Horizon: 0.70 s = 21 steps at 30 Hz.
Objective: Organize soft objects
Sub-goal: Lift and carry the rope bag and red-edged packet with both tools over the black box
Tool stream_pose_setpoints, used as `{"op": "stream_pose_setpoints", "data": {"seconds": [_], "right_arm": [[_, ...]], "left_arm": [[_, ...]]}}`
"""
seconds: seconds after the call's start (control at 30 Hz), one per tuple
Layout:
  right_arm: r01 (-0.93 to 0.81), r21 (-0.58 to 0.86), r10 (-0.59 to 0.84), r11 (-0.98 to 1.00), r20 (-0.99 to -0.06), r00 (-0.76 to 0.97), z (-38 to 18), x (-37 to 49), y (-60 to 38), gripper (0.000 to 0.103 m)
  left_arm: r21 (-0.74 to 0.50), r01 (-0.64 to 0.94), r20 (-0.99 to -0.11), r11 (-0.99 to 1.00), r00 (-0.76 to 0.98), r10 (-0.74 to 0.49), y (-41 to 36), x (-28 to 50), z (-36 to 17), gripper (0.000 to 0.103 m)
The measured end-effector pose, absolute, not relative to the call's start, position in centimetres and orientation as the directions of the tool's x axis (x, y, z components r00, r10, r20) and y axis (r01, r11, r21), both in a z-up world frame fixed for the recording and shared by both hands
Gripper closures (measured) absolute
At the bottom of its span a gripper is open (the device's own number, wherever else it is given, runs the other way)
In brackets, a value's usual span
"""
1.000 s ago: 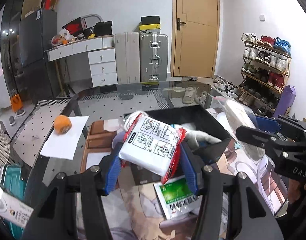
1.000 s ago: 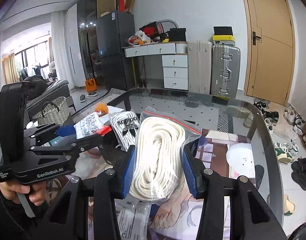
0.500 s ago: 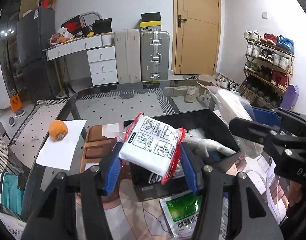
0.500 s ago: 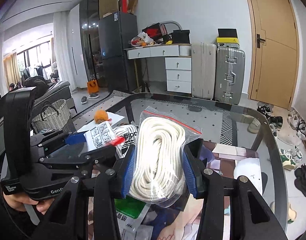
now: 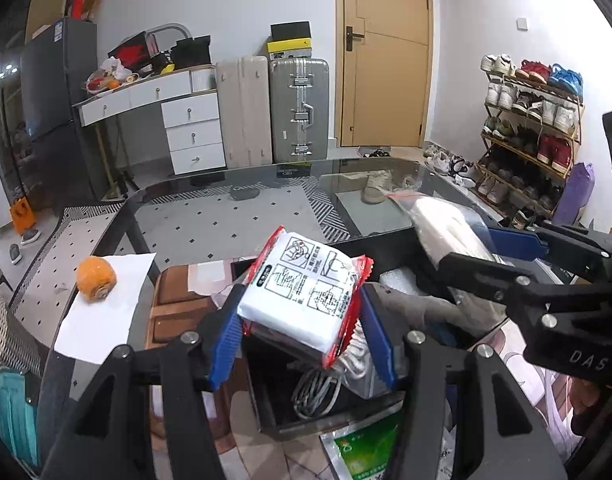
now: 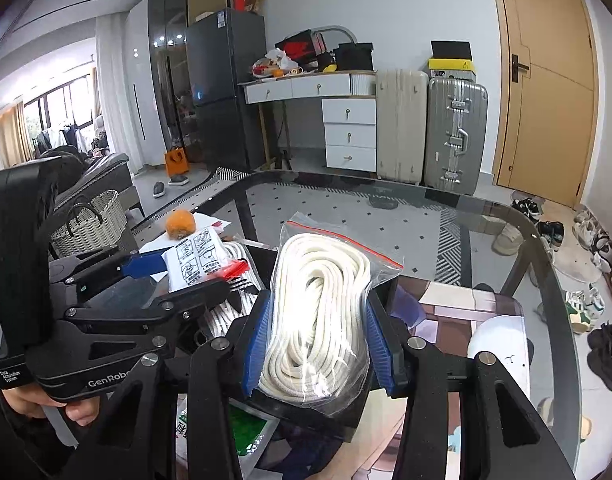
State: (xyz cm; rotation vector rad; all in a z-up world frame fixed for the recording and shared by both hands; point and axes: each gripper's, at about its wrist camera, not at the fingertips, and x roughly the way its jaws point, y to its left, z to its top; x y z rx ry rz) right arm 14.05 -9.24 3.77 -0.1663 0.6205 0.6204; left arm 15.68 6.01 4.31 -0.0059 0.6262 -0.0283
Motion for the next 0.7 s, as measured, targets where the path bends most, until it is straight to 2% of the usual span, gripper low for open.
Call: {"op": "stream_pose_setpoints", "data": {"seconds": [0.7], "right_arm": [[-0.611,0.017,0.466,0.791,-0.665,0.584,0.3,17.1,-7.7,0.058]], "left_arm": [[0.050,0.056,-0.608,0.997,0.794,-0.014,5.3,17.2,2.8,0.048]]}}
